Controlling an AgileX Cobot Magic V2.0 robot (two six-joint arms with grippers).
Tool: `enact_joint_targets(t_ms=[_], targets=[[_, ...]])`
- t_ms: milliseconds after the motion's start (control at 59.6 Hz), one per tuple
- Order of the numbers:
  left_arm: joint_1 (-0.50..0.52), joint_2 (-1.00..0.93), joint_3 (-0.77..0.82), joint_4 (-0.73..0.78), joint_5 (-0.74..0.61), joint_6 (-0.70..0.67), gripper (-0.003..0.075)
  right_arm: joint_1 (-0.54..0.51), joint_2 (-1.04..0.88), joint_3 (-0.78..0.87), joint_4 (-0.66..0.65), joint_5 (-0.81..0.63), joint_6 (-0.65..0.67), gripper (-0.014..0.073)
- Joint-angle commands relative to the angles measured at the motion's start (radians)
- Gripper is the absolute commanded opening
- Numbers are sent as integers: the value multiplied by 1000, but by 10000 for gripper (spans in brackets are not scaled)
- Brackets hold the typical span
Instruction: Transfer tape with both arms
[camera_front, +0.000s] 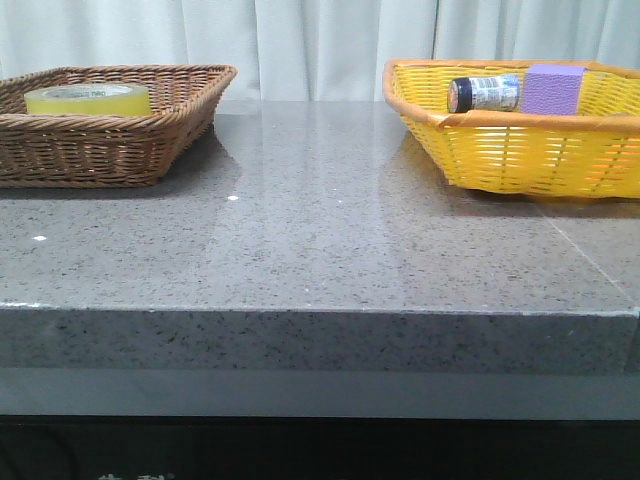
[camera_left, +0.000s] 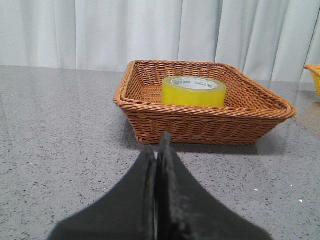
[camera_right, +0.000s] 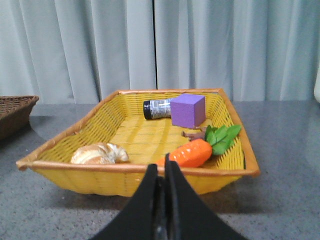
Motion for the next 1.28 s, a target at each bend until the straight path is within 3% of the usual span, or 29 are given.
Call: enact_joint_targets(t_ms=[0, 201, 520, 1259], targets=[[2, -17, 38, -9, -80, 0, -20, -20, -32, 26, -16, -107, 5, -69], [2, -17, 38, -9, -80, 0, -20, -51, -32, 131, -19, -154, 5, -69], [2, -17, 38, -9, -80, 0, -20, -49, -32, 128, -57, -233, 5, -69], [2, -17, 38, -9, -80, 0, -20, -49, -30, 128, -57, -230, 5, -69]])
